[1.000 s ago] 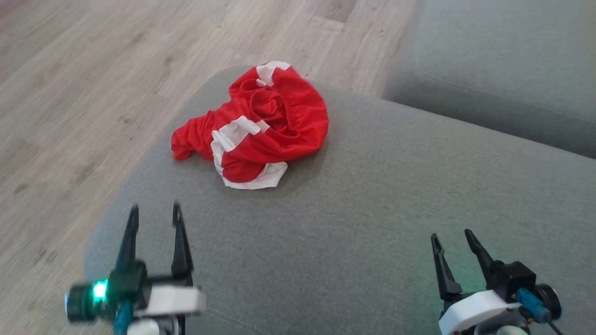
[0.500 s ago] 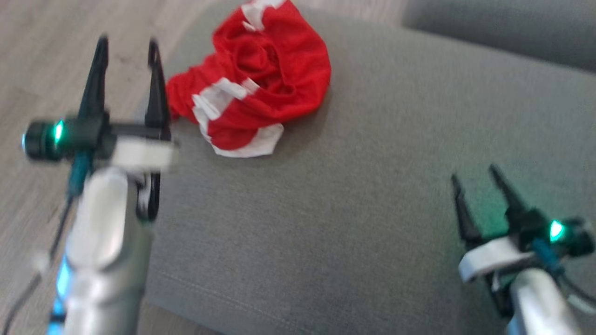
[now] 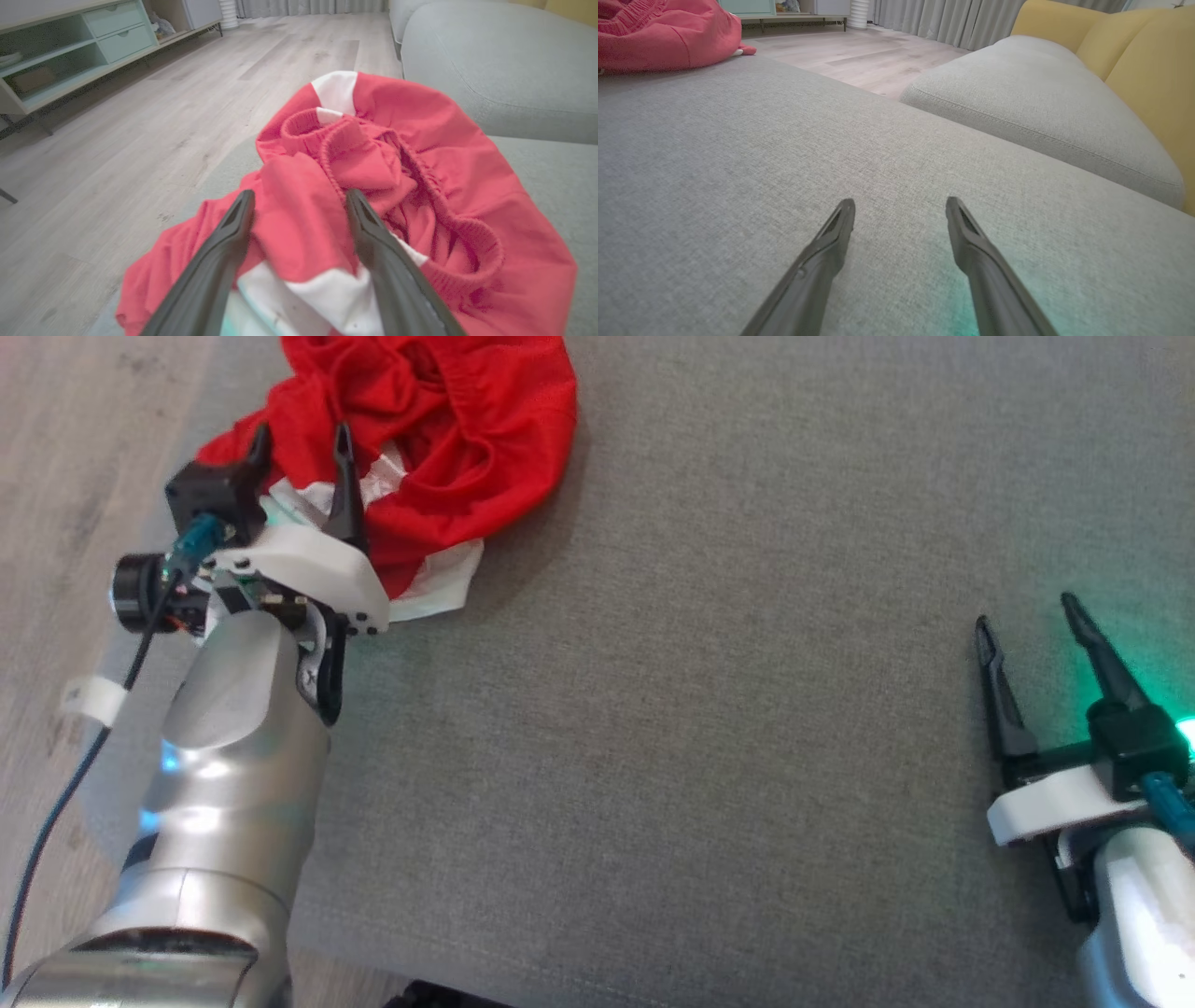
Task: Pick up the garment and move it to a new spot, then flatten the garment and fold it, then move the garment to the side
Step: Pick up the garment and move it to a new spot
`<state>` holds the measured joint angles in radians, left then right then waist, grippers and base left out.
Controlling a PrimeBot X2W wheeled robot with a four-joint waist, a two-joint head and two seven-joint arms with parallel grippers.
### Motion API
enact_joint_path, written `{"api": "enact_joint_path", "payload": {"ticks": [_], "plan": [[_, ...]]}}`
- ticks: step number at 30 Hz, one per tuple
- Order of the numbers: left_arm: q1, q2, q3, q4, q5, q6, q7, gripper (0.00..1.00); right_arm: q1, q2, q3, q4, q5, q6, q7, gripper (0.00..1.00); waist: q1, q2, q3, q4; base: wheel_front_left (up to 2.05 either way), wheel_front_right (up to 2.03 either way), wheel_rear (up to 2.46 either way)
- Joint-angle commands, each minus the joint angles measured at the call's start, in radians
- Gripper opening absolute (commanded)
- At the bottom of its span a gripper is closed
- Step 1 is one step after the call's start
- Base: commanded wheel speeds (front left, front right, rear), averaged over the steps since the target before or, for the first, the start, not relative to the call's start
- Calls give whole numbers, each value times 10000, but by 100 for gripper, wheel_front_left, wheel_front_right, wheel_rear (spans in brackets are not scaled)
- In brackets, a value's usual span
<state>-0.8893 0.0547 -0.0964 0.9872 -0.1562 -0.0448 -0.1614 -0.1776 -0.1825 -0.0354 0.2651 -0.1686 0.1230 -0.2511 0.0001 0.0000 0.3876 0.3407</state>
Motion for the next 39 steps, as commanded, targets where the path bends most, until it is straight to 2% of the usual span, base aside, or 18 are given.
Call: {"api": "enact_joint_path", "payload": {"ticks": [1, 7, 8, 9, 10, 15, 20, 25, 30, 34, 39], "plan": [[-401, 345, 226, -41, -60, -1, -208, 100, -106, -183, 144, -268, -24, 77, -107, 100, -1, 0, 236, -129, 0, 0, 0], [-668, 226, 85, 965, -169, -122, -660, 100, -156, -185, 99, -332, -65, 77, -107, 100, -1, 0, 401, -136, 0, 0, 0], [-729, 239, 51, 1054, -147, -126, -727, 87, -177, -165, 116, -321, -71, 77, -107, 100, -1, 0, 402, -142, 0, 0, 0], [-779, 251, 32, 1105, -137, -124, -795, 27, -198, -140, 137, -307, -55, 77, -107, 100, -1, 0, 373, -147, 0, 0, 0], [-810, 263, 1, 1135, -121, -148, -854, 0, -205, -112, 157, -277, -30, 77, -107, 100, -1, 0, 294, -164, 0, 0, 0], [-933, 670, -125, 715, 63, -188, -991, 0, -325, 211, 360, -105, 112, 77, -107, 100, -1, 0, -195, -589, 0, 0, 0], [-954, 1237, -192, -950, 407, -68, -1000, 0, -322, 704, 556, 65, 252, 77, -107, 100, -1, 0, -838, -1298, 0, 0, 0], [-1097, 1699, -431, -2252, 763, -190, -1002, 0, -50, 1100, 755, 275, 433, 77, -107, 100, -1, 0, -1730, -2148, 0, 0, 0], [-1309, 1713, -927, -3142, 1004, -417, -1003, 0, 448, 1280, 889, 446, 629, 77, -107, 100, -1, 0, -2765, -2967, 0, 0, 0], [-1584, 1500, -1505, -3341, 765, -729, -799, 0, 915, 1316, 1225, 541, 1019, 77, -107, 100, -1, 0, -3743, -3932, 0, 0, 0], [-2005, 1168, -2075, -3656, 371, -829, -656, 0, 1195, 1319, 1366, 411, 1362, 77, -107, 100, -1, 0, -4099, -4611, 0, 0, 0]]}}
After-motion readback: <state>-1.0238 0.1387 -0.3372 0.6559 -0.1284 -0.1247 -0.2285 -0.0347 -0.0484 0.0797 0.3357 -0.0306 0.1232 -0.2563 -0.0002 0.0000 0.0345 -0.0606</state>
